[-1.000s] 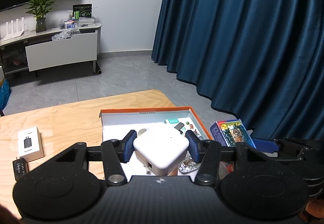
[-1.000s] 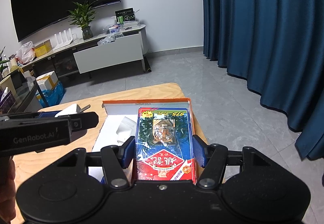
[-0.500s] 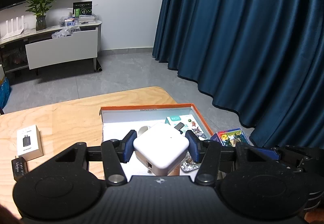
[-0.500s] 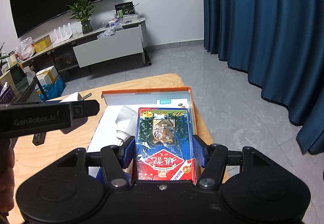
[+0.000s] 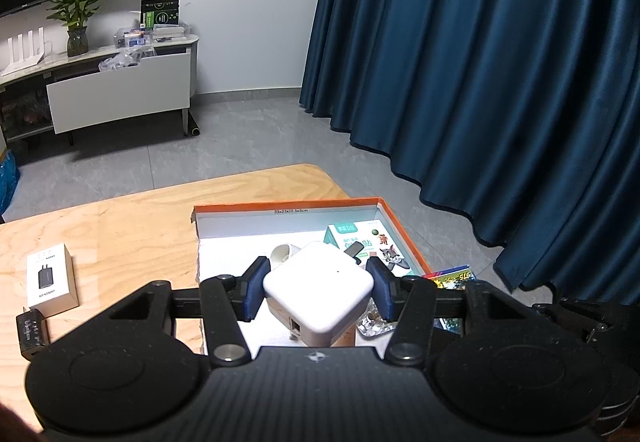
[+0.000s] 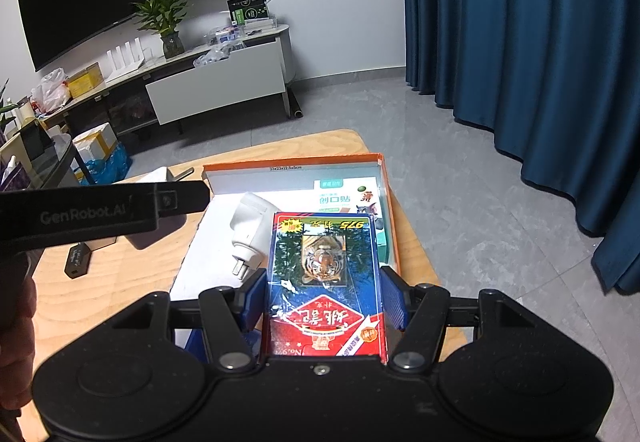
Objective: Organize rigid objects
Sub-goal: 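Hold the white charger and red card box above the white box with both tools, then lower the white charger and red card box into the box and open both tools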
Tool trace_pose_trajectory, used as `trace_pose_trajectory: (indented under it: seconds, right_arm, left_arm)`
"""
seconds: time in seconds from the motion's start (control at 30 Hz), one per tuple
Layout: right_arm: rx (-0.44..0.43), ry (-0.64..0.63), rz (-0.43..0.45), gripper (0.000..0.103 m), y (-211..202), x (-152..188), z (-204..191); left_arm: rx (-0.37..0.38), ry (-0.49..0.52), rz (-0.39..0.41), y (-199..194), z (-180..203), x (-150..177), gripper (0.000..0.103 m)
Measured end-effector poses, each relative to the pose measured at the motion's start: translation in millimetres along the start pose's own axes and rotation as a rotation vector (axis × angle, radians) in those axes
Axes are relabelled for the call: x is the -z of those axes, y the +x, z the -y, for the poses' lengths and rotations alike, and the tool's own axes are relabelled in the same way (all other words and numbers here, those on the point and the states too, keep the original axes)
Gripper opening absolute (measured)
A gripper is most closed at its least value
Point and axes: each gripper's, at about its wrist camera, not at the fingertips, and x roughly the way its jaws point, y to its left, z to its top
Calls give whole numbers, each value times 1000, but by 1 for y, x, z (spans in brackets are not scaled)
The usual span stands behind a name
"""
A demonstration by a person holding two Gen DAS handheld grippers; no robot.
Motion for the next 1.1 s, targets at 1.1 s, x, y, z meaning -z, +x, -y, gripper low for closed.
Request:
trace_pose_trajectory:
  seconds: [1.1]
  right_arm:
    - [-9,15,-11,78,14,6,7]
  left_arm:
    - [39,32,-61,58,7,-13,53]
